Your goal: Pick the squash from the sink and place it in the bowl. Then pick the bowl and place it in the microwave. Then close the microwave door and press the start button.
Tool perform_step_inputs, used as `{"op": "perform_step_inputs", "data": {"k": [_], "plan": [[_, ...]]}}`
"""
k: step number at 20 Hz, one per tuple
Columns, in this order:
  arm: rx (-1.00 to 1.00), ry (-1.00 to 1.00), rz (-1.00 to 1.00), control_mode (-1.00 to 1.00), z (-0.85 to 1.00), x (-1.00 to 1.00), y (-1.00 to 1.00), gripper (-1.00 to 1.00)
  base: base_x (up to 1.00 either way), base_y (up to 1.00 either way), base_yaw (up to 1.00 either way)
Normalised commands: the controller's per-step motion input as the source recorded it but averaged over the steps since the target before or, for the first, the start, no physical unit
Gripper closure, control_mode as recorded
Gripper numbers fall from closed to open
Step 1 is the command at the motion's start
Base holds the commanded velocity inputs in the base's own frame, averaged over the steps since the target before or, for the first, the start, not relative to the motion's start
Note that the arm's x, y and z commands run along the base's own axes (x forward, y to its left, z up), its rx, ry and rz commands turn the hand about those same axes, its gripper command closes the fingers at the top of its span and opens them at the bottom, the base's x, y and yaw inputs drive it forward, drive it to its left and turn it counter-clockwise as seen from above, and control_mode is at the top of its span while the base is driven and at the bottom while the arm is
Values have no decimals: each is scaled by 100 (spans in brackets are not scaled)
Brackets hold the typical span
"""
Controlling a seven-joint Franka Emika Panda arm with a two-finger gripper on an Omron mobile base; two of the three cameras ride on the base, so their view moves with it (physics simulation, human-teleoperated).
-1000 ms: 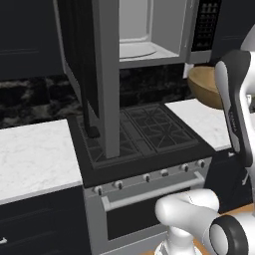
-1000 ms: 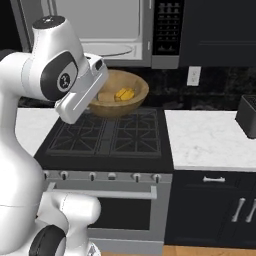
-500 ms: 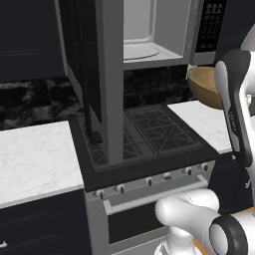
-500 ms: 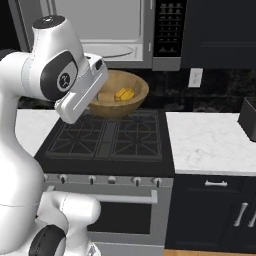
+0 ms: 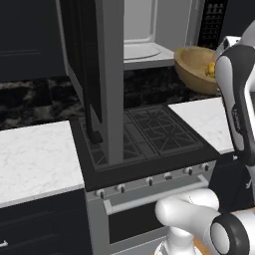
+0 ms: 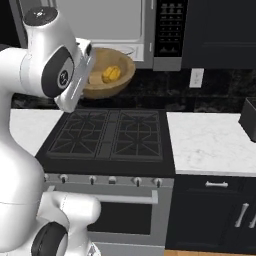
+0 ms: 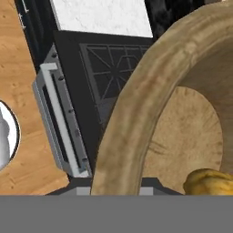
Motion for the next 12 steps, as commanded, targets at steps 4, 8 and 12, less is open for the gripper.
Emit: {"op": "perform_step_inputs", "data": {"k": [4,8,12], "plan": [[0,-11,17,-100,51,95,29,100,0,0,0],[0,-1,8,-100,33,100,29,100,0,0,0],[0,0,4,-100,8,100,10,100,0,0,0]]}}
